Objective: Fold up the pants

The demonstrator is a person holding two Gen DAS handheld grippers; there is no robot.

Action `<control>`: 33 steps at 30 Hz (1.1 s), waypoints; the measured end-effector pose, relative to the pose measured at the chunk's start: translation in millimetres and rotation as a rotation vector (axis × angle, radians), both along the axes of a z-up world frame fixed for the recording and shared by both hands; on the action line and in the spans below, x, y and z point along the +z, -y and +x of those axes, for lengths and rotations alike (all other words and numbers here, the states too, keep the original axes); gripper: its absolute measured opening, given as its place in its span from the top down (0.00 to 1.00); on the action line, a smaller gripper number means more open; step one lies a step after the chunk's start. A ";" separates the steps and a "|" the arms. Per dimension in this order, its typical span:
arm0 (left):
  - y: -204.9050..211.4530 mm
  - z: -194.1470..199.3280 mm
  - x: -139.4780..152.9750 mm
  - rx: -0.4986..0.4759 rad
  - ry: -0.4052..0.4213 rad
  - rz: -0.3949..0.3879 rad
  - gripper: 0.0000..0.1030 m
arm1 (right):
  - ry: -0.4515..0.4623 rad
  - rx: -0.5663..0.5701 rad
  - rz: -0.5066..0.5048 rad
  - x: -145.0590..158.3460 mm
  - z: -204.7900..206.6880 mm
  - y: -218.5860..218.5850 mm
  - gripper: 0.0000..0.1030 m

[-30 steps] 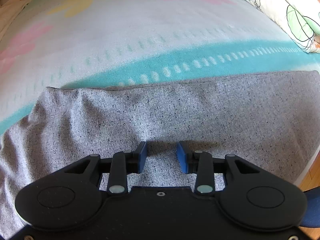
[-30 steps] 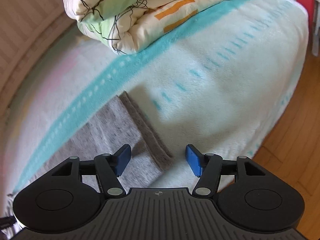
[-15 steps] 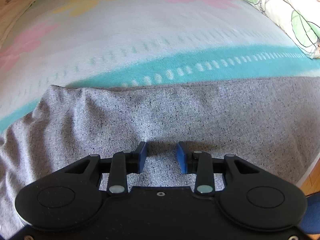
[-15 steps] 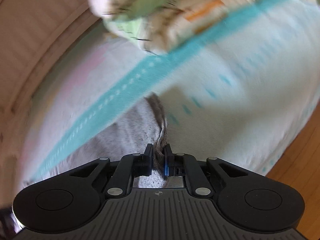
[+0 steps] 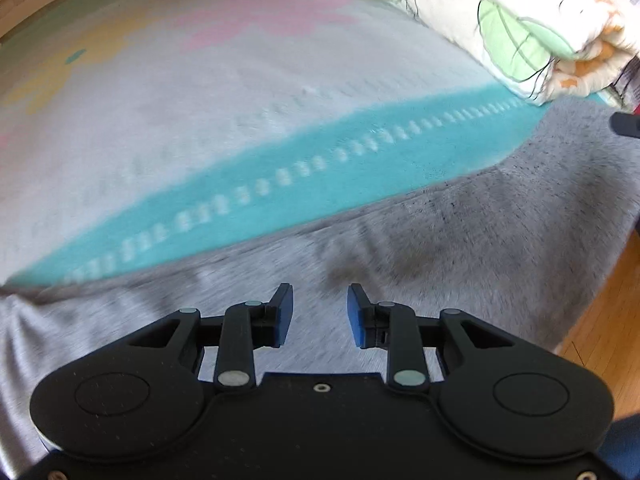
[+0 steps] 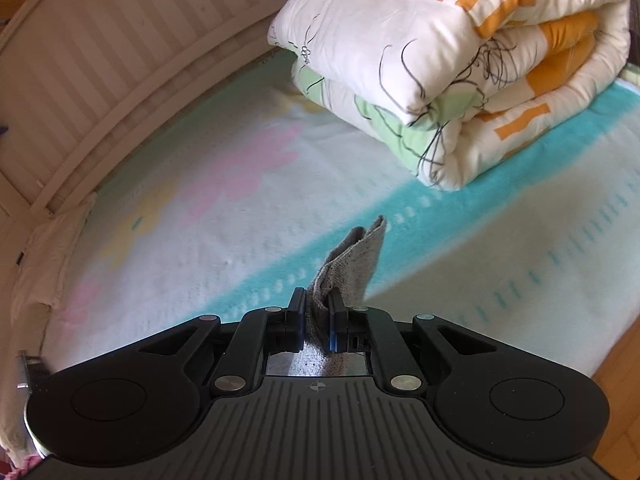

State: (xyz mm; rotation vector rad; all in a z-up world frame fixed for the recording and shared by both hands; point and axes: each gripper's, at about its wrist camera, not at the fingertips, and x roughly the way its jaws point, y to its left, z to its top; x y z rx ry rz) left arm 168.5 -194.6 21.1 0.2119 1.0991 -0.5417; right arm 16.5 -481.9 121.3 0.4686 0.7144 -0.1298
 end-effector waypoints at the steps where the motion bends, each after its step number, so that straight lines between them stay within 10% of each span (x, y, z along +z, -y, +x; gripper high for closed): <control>1: 7.2 3.3 -5.6 0.003 -0.002 0.015 0.63 | 0.003 0.000 0.008 -1.5 -0.7 -1.1 0.90; 10: 33.1 21.5 -16.1 0.066 0.039 0.056 0.64 | 0.013 -0.015 0.008 -1.8 -5.2 -1.9 0.90; 22: 8.1 -84.7 -15.0 -0.108 0.024 0.051 0.62 | 0.022 0.034 -0.056 13.9 -3.6 -31.2 0.90; 33: -91.8 -29.8 26.4 0.143 -0.049 -0.124 0.63 | 0.132 0.362 -0.044 56.2 5.5 -180.0 0.90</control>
